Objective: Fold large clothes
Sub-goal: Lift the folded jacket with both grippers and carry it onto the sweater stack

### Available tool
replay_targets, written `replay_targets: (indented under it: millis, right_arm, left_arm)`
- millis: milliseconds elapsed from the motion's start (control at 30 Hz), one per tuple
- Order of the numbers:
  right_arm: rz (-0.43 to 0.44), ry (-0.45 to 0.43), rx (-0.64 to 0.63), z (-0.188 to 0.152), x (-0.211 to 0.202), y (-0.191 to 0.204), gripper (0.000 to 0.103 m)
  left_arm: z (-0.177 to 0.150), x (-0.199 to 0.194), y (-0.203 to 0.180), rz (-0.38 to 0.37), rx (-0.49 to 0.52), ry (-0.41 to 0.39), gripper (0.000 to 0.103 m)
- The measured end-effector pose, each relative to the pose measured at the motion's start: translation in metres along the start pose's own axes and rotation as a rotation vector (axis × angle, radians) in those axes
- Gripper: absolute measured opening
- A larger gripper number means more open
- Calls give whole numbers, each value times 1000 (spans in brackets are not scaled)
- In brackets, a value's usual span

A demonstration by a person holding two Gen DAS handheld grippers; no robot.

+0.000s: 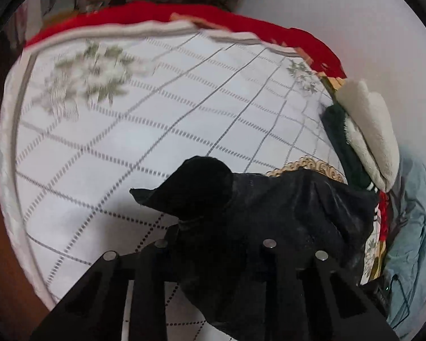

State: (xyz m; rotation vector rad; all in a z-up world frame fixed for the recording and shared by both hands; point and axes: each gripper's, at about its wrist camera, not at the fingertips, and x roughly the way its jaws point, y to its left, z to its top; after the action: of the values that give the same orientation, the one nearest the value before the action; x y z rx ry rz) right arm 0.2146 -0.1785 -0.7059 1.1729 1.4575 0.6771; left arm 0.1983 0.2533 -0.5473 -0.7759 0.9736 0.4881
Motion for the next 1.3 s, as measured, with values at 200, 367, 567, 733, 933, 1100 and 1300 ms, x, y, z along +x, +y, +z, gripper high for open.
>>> replay_targets:
  millis: [200, 367, 567, 733, 933, 1100, 1300]
  right_arm:
    - [29, 21, -24, 2, -16, 41, 44]
    - [48, 7, -58, 24, -36, 107, 43]
    - [94, -69, -137, 78, -69, 194, 43]
    - [148, -171, -207, 143, -93, 269, 43]
    - [230, -256, -255, 233, -141, 316, 43]
    - [225, -248, -248, 342, -150, 333, 43]
    - [105, -151, -80, 460, -118, 252, 43]
  left_arm:
    - [20, -38, -34, 1, 93, -20, 22]
    - [47, -63, -79, -38, 169, -44, 22]
    - [108, -66, -153, -146, 213, -87, 22]
    - [168, -65, -226, -266, 237, -142, 22]
    - [237, -47, -322, -405, 288, -201, 22]
    - [272, 13, -380, -432, 317, -212, 22]
    - [263, 139, -388, -294, 357, -62, 22]
